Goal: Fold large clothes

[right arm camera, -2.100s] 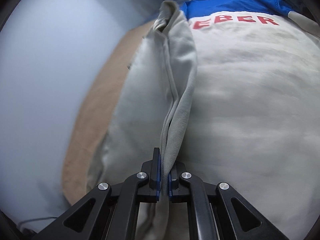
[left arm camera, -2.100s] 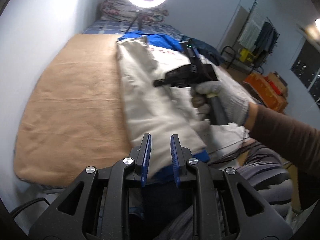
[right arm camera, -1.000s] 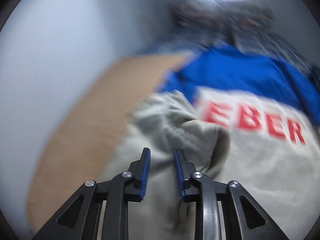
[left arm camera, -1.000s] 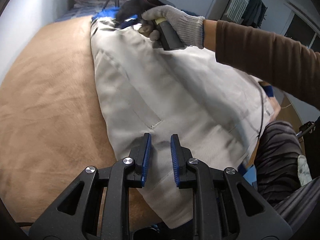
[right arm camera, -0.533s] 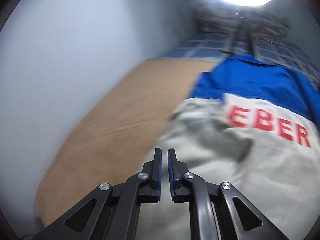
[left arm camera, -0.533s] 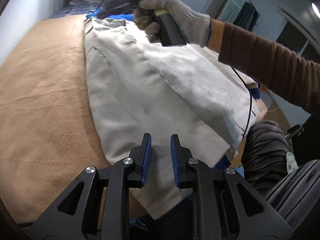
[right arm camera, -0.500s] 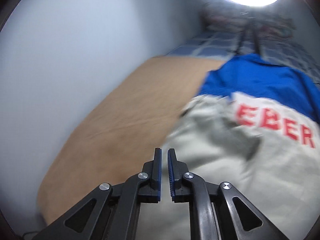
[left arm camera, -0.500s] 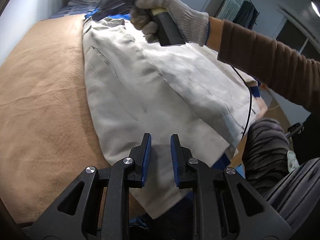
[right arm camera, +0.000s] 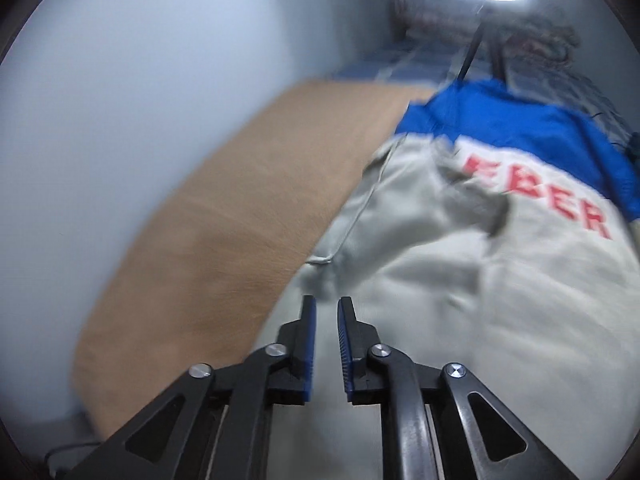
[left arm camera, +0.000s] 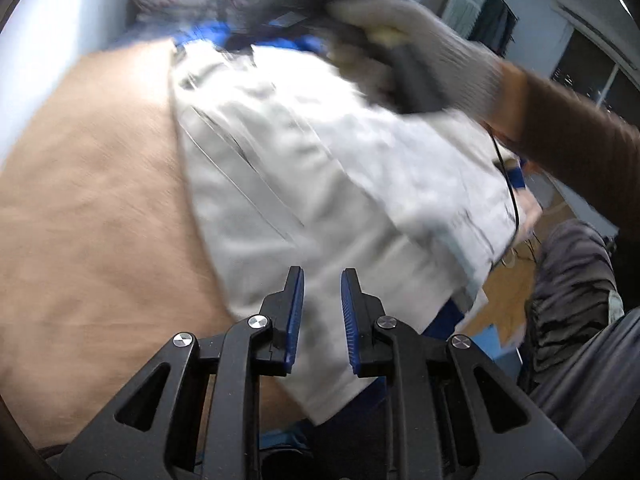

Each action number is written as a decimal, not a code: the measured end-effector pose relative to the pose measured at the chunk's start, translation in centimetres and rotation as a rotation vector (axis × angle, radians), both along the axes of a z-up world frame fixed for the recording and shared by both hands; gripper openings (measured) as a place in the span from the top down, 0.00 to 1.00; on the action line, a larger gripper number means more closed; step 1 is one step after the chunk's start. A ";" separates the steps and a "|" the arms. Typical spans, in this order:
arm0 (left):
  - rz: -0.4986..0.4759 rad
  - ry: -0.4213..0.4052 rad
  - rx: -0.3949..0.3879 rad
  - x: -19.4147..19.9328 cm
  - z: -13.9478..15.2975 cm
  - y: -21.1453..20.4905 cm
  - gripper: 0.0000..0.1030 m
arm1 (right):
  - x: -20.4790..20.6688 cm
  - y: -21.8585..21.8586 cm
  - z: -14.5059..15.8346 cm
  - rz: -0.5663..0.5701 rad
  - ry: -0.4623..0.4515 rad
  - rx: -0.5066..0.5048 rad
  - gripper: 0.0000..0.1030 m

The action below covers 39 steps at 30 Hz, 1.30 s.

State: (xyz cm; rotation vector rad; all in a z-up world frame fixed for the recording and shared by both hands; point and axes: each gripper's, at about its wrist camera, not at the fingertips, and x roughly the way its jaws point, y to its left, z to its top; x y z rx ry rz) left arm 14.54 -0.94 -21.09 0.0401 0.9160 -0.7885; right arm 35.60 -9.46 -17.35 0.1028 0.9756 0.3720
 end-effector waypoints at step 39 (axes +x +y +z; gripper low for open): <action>-0.168 -0.142 0.013 1.9 7.9 -17.2 0.49 | -38.1 -42.1 4.3 -0.940 -0.049 0.181 0.31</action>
